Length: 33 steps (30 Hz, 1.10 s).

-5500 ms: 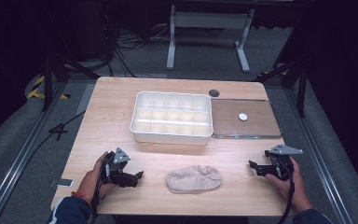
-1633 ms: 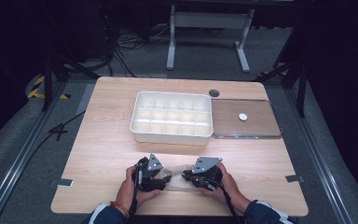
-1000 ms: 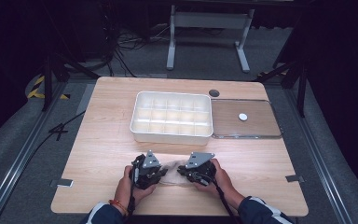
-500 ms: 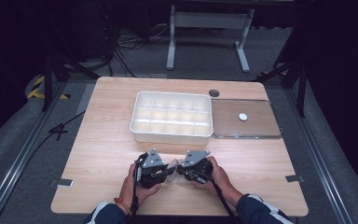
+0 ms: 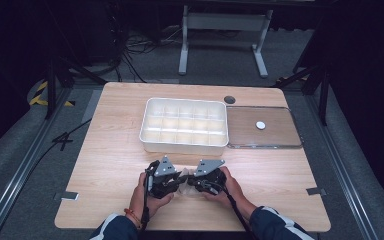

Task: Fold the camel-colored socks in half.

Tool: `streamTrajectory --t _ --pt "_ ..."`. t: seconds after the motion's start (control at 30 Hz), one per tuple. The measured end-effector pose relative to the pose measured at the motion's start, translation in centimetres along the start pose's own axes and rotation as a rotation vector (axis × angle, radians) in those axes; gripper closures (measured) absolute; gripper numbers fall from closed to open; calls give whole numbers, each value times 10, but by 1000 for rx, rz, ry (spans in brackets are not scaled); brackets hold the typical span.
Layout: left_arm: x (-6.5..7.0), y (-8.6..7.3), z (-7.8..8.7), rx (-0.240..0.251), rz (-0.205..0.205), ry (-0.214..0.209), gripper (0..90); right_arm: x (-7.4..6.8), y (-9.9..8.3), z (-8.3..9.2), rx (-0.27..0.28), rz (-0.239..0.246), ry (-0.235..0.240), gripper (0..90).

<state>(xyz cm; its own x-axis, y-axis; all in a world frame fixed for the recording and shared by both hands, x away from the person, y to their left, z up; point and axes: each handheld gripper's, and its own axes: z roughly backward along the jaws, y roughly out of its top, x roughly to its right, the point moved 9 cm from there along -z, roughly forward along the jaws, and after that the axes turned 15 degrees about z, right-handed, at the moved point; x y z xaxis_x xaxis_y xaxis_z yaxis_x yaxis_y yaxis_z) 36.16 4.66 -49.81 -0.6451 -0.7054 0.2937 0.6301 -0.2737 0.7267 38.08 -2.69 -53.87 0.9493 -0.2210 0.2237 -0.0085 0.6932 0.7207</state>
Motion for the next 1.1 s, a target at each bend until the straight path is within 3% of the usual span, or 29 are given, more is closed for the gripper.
streamTrajectory --t 0.23,0.37,0.63,0.9,1.1 --pt "-2 4 -3 5 -8 22 803 -2 5 -5 8 16 3 826" --pt "-6 2 1 11 -12 54 804 -1 6 1 49 15 8 810" --pt "-13 -1 4 8 10 67 805 -6 13 10 99 25 16 812" --pt "-10 -3 0 0 15 67 808 -11 11 -7 50 30 18 803" --pt "-13 -4 1 -5 2 92 809 -8 11 -6 57 23 20 762"
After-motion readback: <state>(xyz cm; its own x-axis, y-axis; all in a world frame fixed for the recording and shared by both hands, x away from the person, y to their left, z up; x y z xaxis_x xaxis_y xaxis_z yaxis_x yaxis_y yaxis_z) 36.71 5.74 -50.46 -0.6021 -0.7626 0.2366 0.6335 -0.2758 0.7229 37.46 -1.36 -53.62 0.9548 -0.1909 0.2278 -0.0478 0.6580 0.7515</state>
